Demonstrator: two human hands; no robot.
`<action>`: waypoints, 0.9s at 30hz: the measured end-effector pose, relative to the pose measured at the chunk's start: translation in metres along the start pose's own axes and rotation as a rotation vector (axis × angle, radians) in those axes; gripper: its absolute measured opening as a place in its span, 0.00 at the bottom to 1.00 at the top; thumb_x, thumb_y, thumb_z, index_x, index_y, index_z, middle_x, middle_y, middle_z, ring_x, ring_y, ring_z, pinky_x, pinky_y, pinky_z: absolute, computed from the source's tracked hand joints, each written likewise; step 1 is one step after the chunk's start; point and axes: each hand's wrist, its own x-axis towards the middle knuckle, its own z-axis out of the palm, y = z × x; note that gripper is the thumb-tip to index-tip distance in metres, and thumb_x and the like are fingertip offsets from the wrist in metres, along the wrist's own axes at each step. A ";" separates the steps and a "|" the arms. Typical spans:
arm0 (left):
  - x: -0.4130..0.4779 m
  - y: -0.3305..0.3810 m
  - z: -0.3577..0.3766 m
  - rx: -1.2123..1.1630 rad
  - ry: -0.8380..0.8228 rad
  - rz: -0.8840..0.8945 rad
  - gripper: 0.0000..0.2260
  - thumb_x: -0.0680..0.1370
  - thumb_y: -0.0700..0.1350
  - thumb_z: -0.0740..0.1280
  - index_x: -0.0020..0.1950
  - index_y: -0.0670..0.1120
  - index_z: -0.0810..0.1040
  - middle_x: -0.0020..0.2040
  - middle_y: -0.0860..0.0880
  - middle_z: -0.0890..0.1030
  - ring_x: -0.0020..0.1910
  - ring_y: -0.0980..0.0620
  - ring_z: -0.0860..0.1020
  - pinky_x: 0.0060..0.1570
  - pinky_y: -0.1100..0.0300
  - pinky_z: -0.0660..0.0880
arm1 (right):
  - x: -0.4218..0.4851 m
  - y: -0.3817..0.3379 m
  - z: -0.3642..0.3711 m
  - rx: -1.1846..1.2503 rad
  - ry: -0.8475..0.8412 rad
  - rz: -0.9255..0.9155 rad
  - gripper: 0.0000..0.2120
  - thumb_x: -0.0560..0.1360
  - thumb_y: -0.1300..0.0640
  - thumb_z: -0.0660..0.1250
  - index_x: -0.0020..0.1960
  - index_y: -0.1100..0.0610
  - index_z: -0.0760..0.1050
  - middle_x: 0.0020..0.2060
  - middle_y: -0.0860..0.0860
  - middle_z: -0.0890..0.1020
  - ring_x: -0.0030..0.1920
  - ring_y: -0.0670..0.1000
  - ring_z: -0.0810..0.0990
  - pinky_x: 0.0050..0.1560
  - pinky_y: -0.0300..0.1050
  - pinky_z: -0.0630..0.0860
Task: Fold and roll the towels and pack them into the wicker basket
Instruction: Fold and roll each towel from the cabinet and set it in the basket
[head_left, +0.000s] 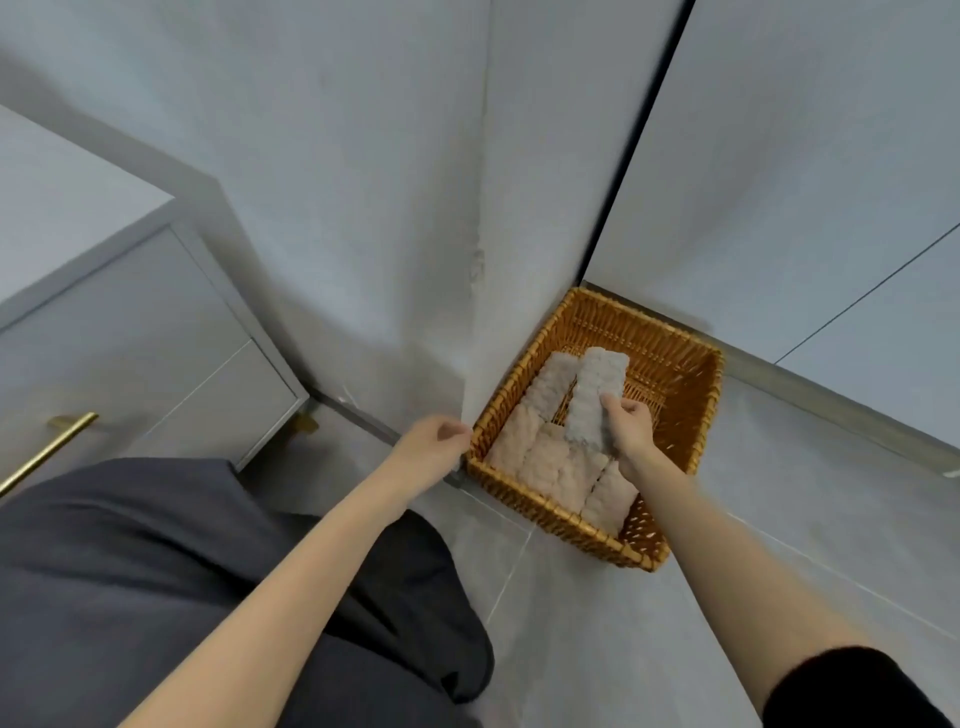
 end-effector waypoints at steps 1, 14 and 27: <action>0.006 -0.004 0.006 0.034 -0.034 0.013 0.06 0.81 0.45 0.60 0.55 0.51 0.74 0.55 0.52 0.76 0.54 0.55 0.73 0.52 0.62 0.69 | 0.011 0.003 0.004 0.048 0.029 0.045 0.18 0.78 0.55 0.61 0.33 0.52 0.60 0.25 0.48 0.64 0.26 0.49 0.61 0.24 0.39 0.60; 0.056 -0.010 0.058 0.249 -0.272 0.142 0.13 0.82 0.47 0.58 0.66 0.52 0.74 0.58 0.58 0.74 0.55 0.61 0.71 0.44 0.74 0.65 | 0.116 0.032 0.034 0.126 0.127 0.241 0.11 0.77 0.53 0.65 0.43 0.53 0.63 0.42 0.54 0.70 0.34 0.51 0.68 0.30 0.43 0.64; 0.071 -0.018 0.059 0.225 -0.270 0.121 0.12 0.82 0.45 0.58 0.64 0.53 0.74 0.61 0.57 0.75 0.57 0.61 0.72 0.49 0.71 0.67 | 0.132 0.073 0.050 -0.088 -0.006 0.307 0.15 0.82 0.63 0.54 0.65 0.60 0.73 0.50 0.55 0.79 0.42 0.51 0.76 0.39 0.43 0.75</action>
